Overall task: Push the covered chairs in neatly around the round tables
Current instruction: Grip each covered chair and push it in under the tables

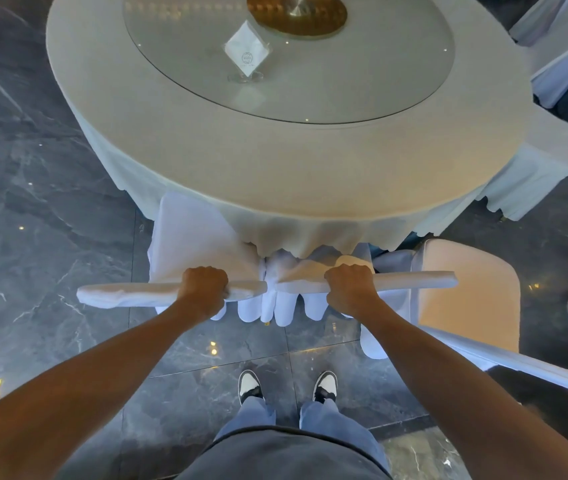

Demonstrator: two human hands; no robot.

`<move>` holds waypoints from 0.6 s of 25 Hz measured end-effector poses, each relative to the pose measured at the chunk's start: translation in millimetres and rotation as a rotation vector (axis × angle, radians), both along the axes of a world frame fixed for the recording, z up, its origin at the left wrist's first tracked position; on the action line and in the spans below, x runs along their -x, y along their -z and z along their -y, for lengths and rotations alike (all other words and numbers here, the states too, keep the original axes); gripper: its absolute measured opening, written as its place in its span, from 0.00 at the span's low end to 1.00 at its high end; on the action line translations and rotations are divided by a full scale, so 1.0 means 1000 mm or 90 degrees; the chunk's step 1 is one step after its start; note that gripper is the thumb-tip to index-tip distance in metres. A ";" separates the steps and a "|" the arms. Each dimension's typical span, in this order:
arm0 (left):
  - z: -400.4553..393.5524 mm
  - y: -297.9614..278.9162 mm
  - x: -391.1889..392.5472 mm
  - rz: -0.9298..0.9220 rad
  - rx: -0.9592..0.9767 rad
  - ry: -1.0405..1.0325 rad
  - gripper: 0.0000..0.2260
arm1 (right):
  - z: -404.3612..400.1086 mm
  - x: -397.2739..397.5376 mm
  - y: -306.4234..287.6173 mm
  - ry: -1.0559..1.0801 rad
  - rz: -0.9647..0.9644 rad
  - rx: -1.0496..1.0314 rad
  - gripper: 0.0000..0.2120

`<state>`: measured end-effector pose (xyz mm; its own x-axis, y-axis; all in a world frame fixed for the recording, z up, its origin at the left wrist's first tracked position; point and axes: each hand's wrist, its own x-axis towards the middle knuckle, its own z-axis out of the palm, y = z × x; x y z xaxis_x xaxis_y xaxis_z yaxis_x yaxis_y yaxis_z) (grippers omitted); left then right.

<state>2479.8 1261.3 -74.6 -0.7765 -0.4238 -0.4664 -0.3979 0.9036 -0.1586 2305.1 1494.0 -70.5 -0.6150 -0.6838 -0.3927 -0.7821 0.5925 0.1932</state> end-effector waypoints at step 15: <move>-0.011 0.000 0.015 0.005 -0.070 -0.008 0.13 | -0.029 0.012 0.005 -0.113 0.056 0.114 0.15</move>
